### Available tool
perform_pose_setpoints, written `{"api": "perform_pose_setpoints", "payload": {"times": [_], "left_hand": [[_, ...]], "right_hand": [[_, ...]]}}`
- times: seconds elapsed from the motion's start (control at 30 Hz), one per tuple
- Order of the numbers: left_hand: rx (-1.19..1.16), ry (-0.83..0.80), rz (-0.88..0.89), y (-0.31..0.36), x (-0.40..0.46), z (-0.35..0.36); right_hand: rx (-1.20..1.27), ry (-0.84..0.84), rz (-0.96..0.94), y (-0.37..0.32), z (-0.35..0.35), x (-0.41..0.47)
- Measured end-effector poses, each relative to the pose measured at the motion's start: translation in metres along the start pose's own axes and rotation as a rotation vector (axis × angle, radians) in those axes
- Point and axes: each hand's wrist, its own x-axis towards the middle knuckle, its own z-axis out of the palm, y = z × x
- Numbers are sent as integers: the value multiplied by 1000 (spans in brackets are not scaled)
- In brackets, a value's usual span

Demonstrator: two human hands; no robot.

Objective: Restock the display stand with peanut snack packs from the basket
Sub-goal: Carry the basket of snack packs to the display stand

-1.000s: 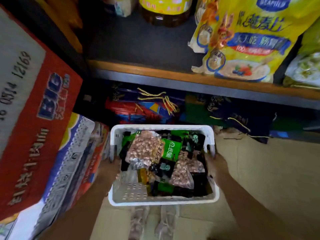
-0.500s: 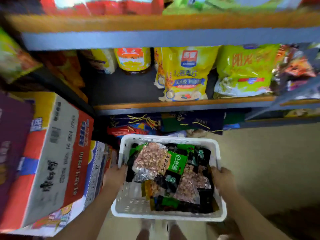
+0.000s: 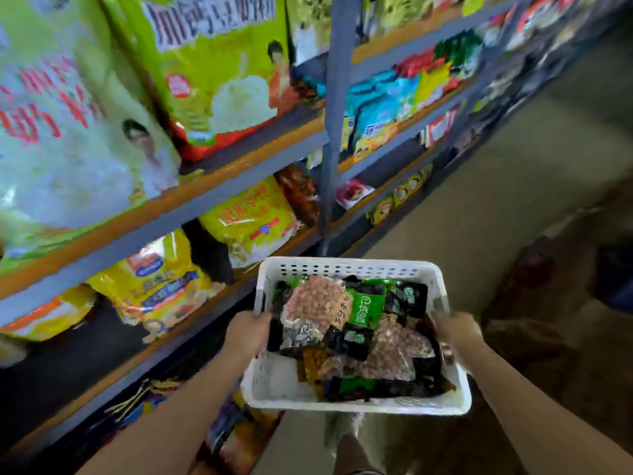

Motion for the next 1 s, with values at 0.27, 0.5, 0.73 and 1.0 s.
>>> {"api": "perform_pose_setpoints", "payload": {"times": [0.27,0.5,0.73,1.0], "left_hand": [[217,-83,211,222,83,115],[241,-186,256,390,177,245],[278,-232,250,577,278,365],[371,-343,431,802,351,511]], "right_hand": [[76,114,112,-19,-123,138],[111,183,204,-60,-222,272],[306,204,382,-127,-306,432],[320,360,345,-174,-429,615]]}}
